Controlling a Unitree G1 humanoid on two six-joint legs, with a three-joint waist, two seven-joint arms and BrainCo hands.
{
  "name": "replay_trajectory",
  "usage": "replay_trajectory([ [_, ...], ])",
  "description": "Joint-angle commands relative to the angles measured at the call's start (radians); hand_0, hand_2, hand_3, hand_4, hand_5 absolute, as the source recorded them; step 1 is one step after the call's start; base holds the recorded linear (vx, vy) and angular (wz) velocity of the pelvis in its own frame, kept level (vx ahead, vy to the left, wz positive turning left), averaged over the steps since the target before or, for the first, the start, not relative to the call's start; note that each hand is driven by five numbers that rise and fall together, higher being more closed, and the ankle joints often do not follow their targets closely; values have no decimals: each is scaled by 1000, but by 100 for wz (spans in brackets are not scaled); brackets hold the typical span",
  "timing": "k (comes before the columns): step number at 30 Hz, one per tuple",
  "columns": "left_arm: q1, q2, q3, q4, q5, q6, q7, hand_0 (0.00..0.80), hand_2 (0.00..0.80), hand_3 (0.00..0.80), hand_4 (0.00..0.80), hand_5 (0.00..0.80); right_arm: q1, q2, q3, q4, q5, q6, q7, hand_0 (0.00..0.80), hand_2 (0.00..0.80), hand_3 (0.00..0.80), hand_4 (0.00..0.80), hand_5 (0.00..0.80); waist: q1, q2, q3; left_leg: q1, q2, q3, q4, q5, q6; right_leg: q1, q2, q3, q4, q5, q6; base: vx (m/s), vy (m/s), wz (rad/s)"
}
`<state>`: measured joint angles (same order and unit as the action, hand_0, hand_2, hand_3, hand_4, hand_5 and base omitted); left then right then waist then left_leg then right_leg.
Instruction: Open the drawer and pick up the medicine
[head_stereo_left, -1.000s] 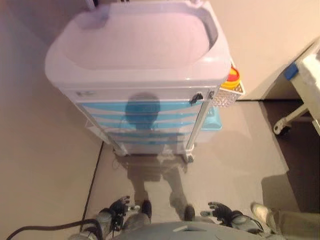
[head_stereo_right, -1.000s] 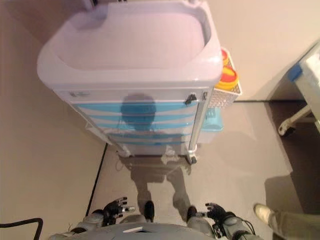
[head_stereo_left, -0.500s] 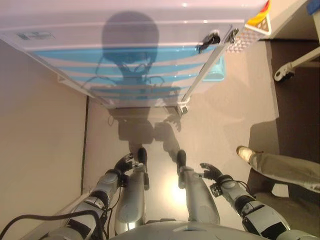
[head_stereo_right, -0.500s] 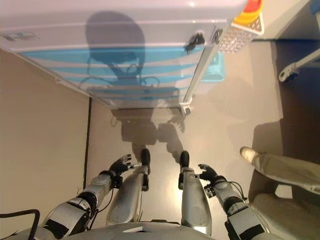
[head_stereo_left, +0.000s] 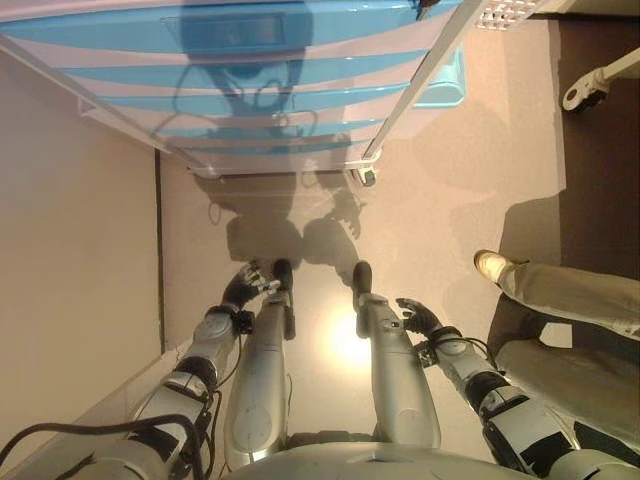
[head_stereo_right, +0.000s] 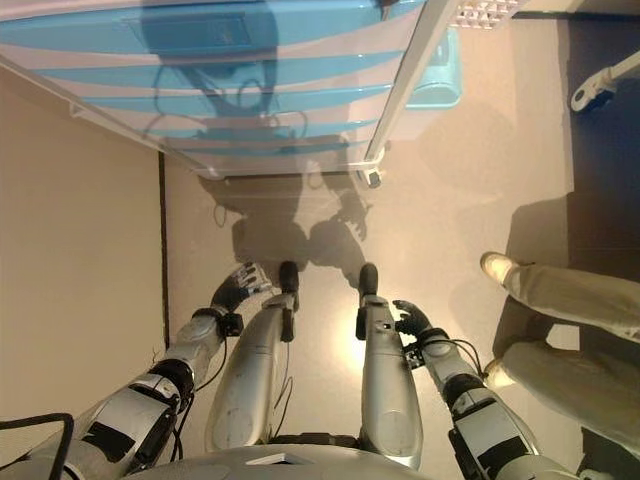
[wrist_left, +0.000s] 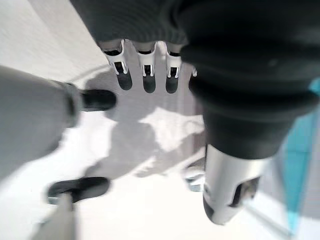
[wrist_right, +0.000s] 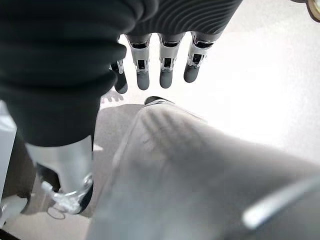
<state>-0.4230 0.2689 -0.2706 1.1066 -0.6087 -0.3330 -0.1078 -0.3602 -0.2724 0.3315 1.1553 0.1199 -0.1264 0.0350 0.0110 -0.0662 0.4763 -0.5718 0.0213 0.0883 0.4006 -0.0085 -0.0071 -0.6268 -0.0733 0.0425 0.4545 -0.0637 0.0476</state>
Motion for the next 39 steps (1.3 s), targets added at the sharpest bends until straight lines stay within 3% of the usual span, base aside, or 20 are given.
replay_trajectory([
  [1,15,10,58,-75,-143,-112,-63,0,0,0,0,0,55,-53,52,-69,19,6,17,0,0,0,0,0,-31,3,-21,-43,-63,-1,104,-97,58,-4,28,-70,-69,97,-8,-6,35,-16],
  [9,-42,62,91,-262,-498,-134,-324,0,0,0,0,0,66,-77,72,-129,10,22,21,0,0,0,0,0,-47,-1,-12,-67,-56,17,132,-112,58,-19,36,-58,-72,99,-16,4,25,-13],
  [13,-64,64,140,-316,-702,-109,-490,0,0,0,0,0,81,-71,76,-159,7,18,13,0,0,0,0,0,-54,-7,-8,-75,-53,21,156,-130,62,-21,43,-48,-67,96,-21,14,3,-12],
  [23,-159,88,253,-402,-1044,-11,-751,0,0,0,0,0,109,-56,86,-158,5,-8,11,0,0,0,0,0,-72,-41,-9,-83,-46,37,216,-186,71,-3,62,-21,-86,103,-25,27,-15,-13],
  [31,-271,125,284,-469,-1221,48,-859,0,0,0,0,0,130,-31,122,-145,22,-36,17,0,0,0,0,0,-73,-77,-7,-86,-41,42,244,-215,74,25,73,-19,-116,113,-24,31,-57,-6],
  [32,-282,130,284,-471,-1231,45,-861,0,0,0,0,0,130,-27,127,-144,25,-38,16,0,0,0,0,0,-69,-73,-11,-75,-39,32,247,-245,71,36,80,-18,-112,89,-20,5,-60,-6],
  [33,-297,138,282,-473,-1244,42,-864,0,0,0,0,0,130,-25,132,-147,29,-38,14,0,0,0,0,0,-72,-84,-4,-87,-40,42,249,-217,74,32,75,-19,-123,114,-25,5,-55,-7],
  [37,-356,175,273,-464,-1284,36,-879,0,0,0,0,0,131,-17,146,-152,40,-42,11,0,0,0,0,0,-72,-96,2,-86,-39,42,256,-220,74,48,77,-21,-135,118,-24,6,-52,-6],
  [38,-367,185,270,-462,-1292,38,-885,0,0,0,0,0,130,-16,150,-152,42,-42,10,0,0,0,0,0,-68,-91,-1,-74,-38,31,258,-249,71,60,83,-21,-132,95,-20,2,-43,4],
  [39,-374,190,268,-462,-1293,38,-889,0,0,0,0,0,130,-17,151,-154,43,-43,10,0,0,0,0,0,-71,-99,7,-86,-39,41,259,-220,73,55,78,-23,-140,119,-25,5,-37,5],
])
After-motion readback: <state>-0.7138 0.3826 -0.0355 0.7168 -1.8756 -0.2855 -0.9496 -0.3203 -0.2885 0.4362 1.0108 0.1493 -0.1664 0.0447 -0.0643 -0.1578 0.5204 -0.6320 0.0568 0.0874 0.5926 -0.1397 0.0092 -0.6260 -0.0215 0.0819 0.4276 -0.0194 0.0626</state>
